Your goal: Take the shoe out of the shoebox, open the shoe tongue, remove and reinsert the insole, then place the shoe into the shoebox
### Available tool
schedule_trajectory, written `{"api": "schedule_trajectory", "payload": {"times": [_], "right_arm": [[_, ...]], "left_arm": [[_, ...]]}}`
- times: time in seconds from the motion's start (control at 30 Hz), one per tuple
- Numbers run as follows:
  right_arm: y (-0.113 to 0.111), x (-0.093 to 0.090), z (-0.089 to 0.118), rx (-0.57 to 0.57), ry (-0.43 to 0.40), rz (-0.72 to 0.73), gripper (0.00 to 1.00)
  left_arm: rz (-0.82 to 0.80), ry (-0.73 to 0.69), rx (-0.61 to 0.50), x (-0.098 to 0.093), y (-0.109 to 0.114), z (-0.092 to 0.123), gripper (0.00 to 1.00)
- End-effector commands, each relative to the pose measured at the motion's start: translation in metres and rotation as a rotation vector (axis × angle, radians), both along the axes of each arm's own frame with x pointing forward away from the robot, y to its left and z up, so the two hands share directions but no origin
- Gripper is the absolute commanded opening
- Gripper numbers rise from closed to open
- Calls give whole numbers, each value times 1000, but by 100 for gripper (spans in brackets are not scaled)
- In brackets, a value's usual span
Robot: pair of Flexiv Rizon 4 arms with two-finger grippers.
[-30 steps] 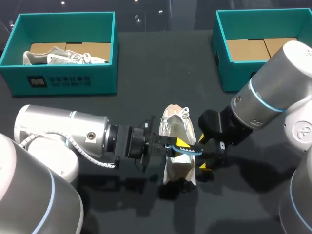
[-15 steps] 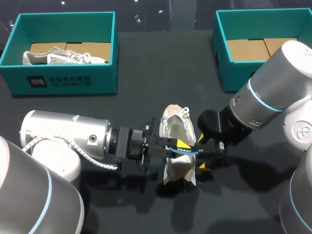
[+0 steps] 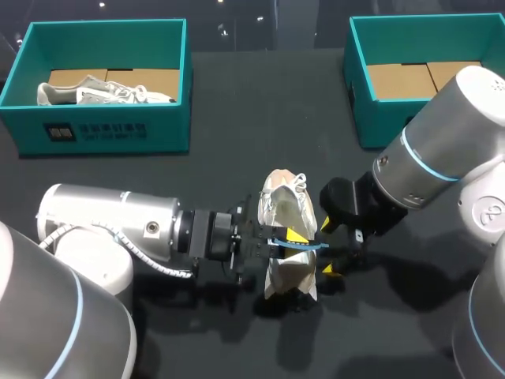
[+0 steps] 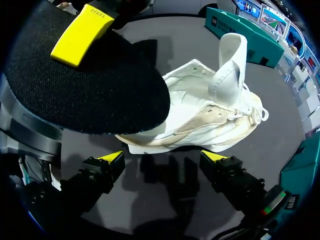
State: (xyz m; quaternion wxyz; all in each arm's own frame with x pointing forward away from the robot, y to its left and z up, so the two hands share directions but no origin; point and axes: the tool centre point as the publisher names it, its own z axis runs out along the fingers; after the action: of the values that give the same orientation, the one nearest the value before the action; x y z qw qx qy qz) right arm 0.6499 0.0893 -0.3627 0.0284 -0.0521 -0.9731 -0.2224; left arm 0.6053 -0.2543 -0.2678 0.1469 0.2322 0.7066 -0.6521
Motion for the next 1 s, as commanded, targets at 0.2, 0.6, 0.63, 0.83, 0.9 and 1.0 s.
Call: {"api": "schedule_trajectory", "payload": {"times": [0.2,0.6,0.63,0.83,0.9,1.0], "right_arm": [[1,-2,-1,-2,-3,-2,100],[1,-2,-1,-2,-3,-2,100],[1,-2,-1,-2,-3,-2,100],[1,-2,-1,-2,-3,-2,100],[1,-2,-1,-2,-3,-2,100],[1,-2,-1,-2,-3,-2,100]], "left_arm": [[-7,15,-19,5,-7,-11,0],[-7,63,-19,15,-5,-24,0],[-9,66,-20,16,-5,-25,0],[-2,78,-19,19,-2,-32,0],[-1,82,-18,19,0,-34,0],[-1,84,-18,21,4,-39,0]]}}
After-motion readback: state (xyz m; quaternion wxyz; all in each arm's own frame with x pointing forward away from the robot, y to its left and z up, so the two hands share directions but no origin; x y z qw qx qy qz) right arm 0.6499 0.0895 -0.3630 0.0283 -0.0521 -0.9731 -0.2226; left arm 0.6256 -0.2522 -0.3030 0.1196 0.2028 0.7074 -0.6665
